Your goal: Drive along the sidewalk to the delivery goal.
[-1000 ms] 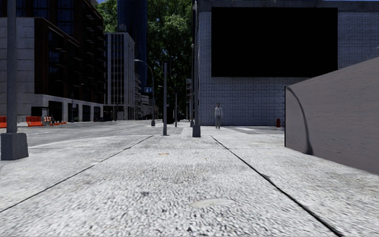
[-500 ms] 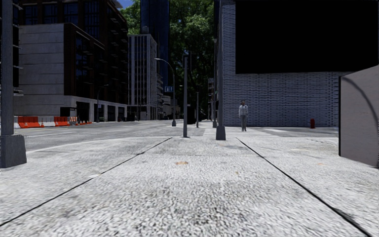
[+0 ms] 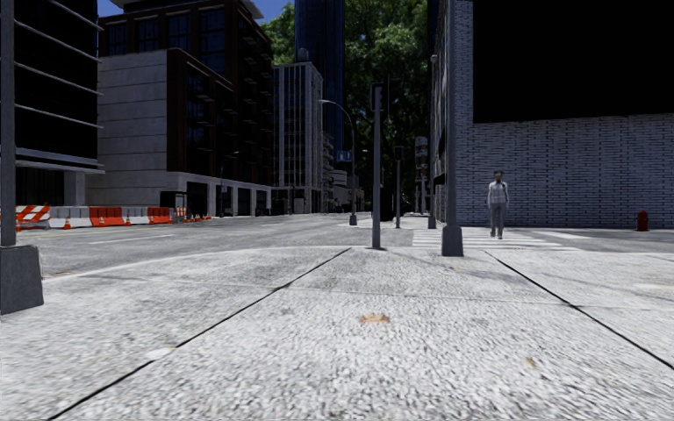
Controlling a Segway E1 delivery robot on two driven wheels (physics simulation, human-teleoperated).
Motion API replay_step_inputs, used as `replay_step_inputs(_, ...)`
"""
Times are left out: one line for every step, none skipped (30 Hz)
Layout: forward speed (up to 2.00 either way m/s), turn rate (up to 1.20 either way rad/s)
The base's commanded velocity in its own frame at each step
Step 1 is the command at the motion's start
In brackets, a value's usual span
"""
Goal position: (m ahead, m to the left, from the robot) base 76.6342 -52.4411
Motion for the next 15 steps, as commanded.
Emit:
replay_step_inputs(1.76, 0.00)
replay_step_inputs(1.76, 0.00)
replay_step_inputs(1.76, 0.00)
replay_step_inputs(1.76, 0.00)
replay_step_inputs(1.76, 0.00)
replay_step_inputs(1.76, 0.00)
replay_step_inputs(1.76, 0.00)
replay_step_inputs(1.76, 0.00)
replay_step_inputs(1.76, 0.00)
replay_step_inputs(1.76, 0.00)
replay_step_inputs(1.76, 0.00)
replay_step_inputs(1.76, 0.00)
replay_step_inputs(1.76, 0.00)
replay_step_inputs(1.72, 0.00)
replay_step_inputs(1.61, 0.00)
